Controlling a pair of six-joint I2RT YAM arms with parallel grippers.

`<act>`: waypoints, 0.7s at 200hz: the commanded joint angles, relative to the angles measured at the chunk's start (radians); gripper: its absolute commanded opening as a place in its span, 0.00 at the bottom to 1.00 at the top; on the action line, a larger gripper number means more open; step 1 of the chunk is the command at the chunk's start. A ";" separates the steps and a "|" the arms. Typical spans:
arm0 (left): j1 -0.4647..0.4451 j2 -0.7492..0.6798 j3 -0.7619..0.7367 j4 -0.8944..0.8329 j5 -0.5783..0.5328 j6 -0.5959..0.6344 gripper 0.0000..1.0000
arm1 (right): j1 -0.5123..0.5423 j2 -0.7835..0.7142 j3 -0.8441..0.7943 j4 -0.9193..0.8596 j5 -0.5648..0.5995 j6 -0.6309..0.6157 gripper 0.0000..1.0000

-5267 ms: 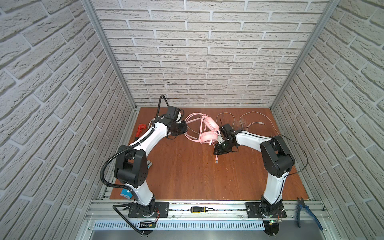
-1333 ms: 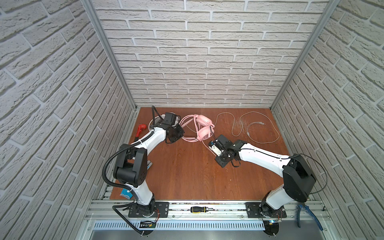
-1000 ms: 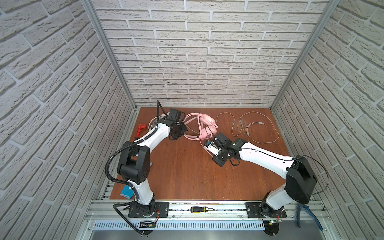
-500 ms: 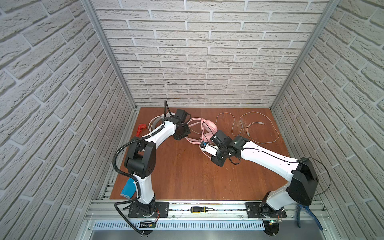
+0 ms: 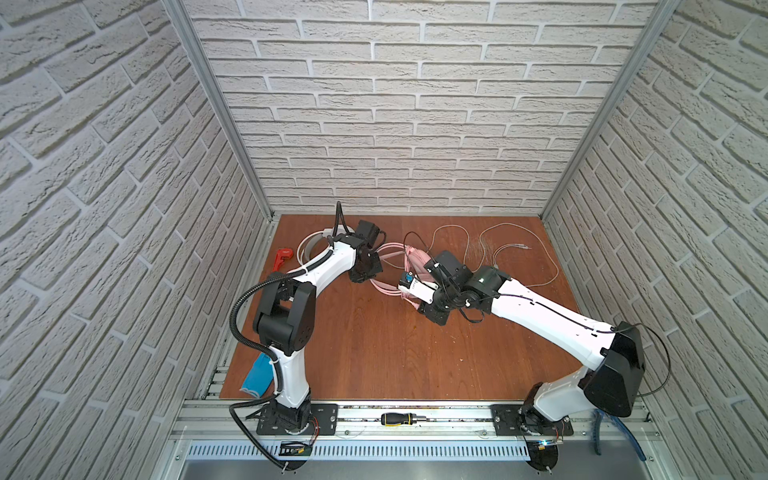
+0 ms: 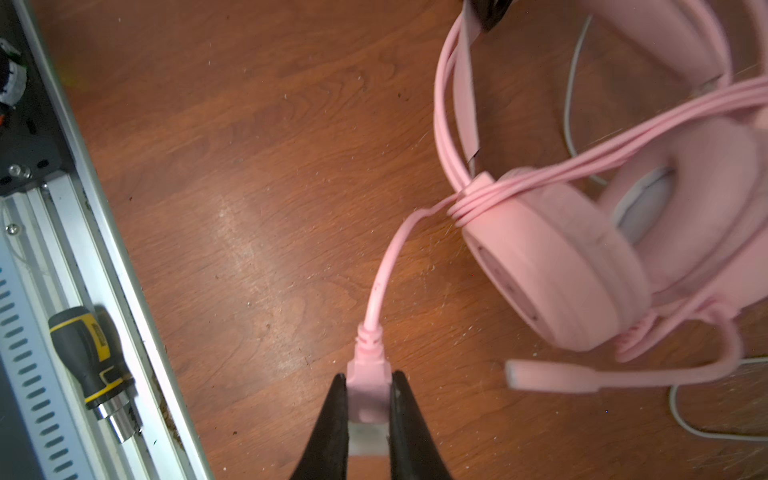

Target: Wrap the headphones

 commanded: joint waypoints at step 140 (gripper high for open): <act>-0.072 -0.011 0.001 -0.011 0.050 0.075 0.00 | -0.116 0.262 0.277 0.036 0.023 0.230 0.06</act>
